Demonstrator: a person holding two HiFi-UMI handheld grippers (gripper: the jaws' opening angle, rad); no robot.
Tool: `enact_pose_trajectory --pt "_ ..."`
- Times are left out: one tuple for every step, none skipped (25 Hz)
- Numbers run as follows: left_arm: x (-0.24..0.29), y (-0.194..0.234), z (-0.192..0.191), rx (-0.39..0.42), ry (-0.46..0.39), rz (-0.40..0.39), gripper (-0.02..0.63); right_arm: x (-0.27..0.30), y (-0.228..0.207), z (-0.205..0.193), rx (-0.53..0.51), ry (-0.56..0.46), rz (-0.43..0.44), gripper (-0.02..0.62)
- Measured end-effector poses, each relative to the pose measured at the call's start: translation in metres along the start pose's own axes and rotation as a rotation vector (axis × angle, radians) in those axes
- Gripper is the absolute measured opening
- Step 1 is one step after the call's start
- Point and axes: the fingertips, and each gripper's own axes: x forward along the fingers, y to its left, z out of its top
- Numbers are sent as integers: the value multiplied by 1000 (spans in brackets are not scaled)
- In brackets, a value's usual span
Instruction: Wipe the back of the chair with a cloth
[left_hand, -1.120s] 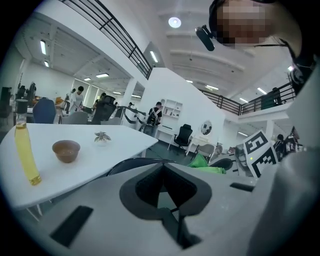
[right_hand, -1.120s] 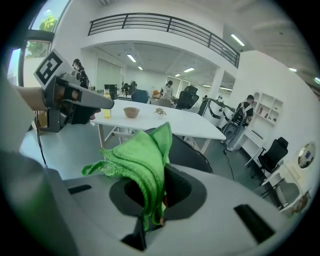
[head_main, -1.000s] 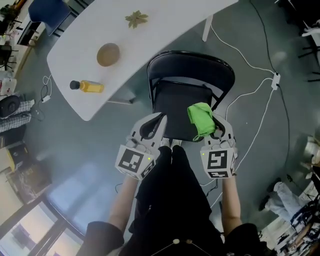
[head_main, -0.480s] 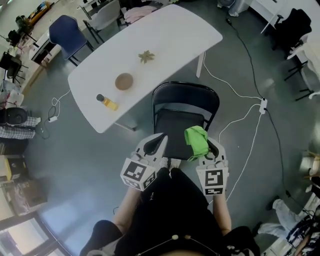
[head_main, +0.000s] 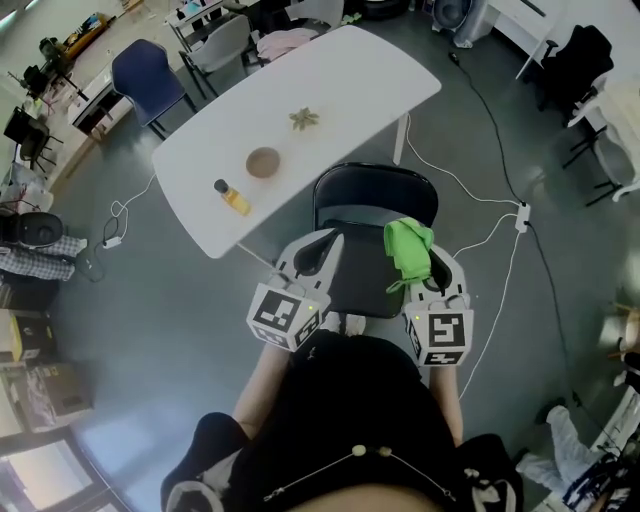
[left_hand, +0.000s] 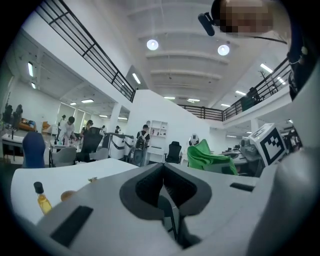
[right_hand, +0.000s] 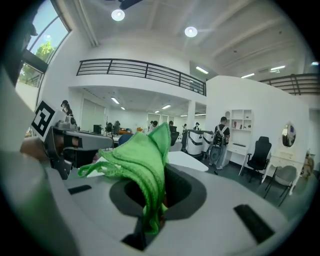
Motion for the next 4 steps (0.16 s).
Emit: enact_pose_trajectory --pt "0 -3 6 16 -16 -6 6 -2 0 5 8 -15 1 41" --pt "-1 -6 12 33 -32 -11 6 -4 1 9 17 -28 2 41" --pt "-2 -8 17 50 -46 -16 6 -6 2 14 28 -42 4 41" --pt "-4 -11 23 67 -60 -20 6 -7 3 18 38 -54 5 41"
